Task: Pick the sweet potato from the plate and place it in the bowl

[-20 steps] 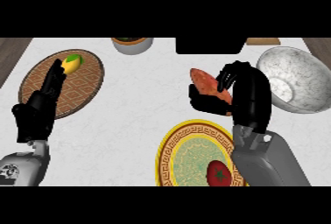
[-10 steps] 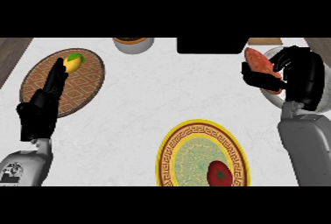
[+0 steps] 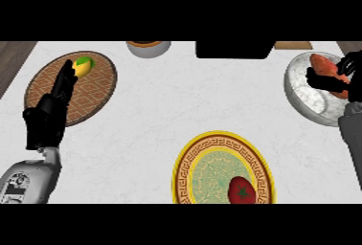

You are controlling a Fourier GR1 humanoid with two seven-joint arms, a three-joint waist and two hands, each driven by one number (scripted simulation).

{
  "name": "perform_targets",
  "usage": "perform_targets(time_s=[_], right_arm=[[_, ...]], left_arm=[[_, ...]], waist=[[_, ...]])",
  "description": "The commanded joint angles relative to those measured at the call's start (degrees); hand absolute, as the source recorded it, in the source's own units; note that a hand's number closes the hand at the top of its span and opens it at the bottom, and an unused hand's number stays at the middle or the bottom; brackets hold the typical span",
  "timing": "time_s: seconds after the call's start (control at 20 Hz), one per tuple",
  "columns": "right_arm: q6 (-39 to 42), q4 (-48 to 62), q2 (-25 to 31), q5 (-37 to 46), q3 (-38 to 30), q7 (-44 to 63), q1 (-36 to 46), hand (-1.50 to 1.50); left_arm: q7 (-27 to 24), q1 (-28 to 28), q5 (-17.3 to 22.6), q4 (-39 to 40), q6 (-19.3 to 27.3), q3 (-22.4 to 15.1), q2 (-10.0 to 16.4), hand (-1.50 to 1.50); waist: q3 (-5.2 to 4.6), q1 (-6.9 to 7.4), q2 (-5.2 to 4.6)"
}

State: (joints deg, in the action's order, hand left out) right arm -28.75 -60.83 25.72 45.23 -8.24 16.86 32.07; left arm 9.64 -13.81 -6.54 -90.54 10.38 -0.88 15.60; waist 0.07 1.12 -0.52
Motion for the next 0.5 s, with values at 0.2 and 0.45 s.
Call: perform_targets(time_s=[0.2,0.45], right_arm=[[-6.25,25.45,2.36,-7.14,-9.04,-16.43,6.38,1.5],[0.99,35.25,4.34,-12.65,-13.6,-22.38,11.31,-1.5]], left_arm=[[2.5,-2.55,-1.02,0.42,0.18,-0.87,-1.64,0.0],[-0.38,-0.08,-0.83,-1.3,-0.98,-1.8,-1.76,0.0]], waist=[[0.11,0.45,-0.18],[0.22,2.03,-0.73]])
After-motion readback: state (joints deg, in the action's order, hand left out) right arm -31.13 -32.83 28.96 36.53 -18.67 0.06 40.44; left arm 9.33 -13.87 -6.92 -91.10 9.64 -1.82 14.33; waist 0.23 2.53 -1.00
